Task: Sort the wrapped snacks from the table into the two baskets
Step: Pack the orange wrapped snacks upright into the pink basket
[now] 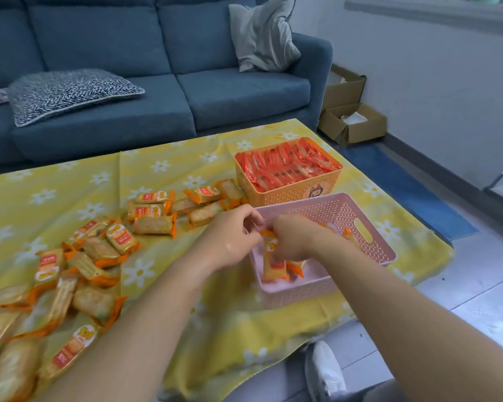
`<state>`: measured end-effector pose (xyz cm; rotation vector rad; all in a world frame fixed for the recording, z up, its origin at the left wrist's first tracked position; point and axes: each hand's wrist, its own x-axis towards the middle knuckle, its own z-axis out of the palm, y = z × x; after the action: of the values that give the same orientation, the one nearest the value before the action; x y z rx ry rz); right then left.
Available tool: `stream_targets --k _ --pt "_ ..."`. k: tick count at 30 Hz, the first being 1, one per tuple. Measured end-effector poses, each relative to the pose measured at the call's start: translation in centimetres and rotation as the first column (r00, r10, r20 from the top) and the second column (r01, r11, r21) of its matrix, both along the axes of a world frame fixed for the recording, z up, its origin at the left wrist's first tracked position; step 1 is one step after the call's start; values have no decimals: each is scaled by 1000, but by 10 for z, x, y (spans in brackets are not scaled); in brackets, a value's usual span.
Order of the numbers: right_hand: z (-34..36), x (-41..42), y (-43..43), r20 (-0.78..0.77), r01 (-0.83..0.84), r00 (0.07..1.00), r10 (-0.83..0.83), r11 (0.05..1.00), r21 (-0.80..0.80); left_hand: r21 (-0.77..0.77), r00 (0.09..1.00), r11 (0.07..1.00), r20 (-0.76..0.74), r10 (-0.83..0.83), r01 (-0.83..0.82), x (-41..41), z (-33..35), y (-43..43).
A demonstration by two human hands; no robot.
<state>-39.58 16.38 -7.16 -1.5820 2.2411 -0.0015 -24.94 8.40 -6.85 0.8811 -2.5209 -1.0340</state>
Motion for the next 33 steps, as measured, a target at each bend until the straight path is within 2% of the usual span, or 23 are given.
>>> stream_targets --k 3,5,12,16,20,22,23,26,29,33 --pt "2 -7 -4 117 41 993 -6 952 -304 -23 994 998 -84 63 -65 -1 -8 -12" --pt "-1 -5 -7 134 56 991 0 909 -413 -24 995 997 -69 68 -70 -3 -13 -16" --pt "-17 0 -14 179 63 984 24 883 -465 -13 990 990 -9 141 -141 -11 -25 -21" --pt "-15 -3 -11 303 116 951 63 834 -539 -5 991 995 78 104 -104 -15 -21 -17" --pt "-24 -13 -9 372 293 924 -85 782 -549 -134 991 989 102 81 -67 -15 -20 -15" --pt "-26 -24 -7 274 309 944 -185 787 -533 -197 988 976 95 117 -97 -12 -20 -15" --pt "-26 -28 -5 194 281 958 -211 828 -485 -223 986 968 95 140 -116 -12 -19 -14" --pt "-25 -25 2 -8 158 986 -164 962 -222 -309 974 939 111 196 -153 -13 -15 -9" --pt "-22 -17 5 -31 111 993 -113 992 -65 -408 965 902 146 219 -143 -18 -14 -3" --pt "-16 -16 8 -120 52 991 -52 999 -3 -455 954 877 161 253 -156 -23 -14 -1"
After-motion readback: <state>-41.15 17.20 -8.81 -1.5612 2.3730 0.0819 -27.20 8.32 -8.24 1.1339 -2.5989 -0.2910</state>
